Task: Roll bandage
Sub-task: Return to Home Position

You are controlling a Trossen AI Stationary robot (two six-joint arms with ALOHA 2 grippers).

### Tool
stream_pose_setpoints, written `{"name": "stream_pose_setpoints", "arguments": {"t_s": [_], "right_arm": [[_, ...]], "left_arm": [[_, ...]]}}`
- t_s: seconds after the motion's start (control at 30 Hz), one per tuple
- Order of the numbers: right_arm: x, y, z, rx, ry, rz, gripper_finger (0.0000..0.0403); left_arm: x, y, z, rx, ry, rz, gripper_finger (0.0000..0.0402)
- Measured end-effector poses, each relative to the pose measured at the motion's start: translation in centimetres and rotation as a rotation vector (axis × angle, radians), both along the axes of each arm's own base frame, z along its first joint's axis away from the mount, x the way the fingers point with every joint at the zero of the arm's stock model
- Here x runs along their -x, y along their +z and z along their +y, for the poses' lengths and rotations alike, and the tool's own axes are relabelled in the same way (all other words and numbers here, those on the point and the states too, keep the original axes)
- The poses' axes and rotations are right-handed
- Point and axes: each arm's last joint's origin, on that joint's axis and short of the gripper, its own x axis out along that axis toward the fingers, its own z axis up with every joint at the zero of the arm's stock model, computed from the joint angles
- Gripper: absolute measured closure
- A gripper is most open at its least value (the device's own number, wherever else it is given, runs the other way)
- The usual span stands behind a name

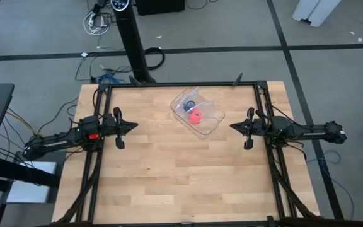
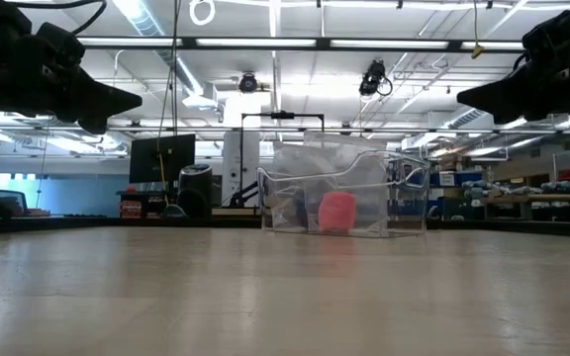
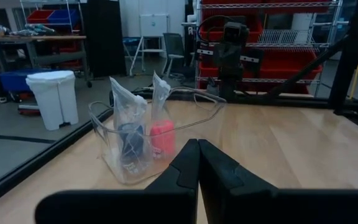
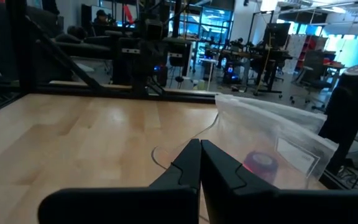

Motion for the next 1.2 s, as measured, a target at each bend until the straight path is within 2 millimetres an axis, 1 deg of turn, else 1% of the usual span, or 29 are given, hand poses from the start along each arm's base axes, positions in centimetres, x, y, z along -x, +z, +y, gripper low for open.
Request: {"name": "stream_pose_setpoints", "arguments": {"t_s": [1.2], "right_arm": [[0.00, -0.02, 0.00, 0.009, -0.001, 0.002, 0.0396]], "left_arm": [[0.00, 0.00, 0.00, 0.000, 0.000, -0.001, 0.0387]]}}
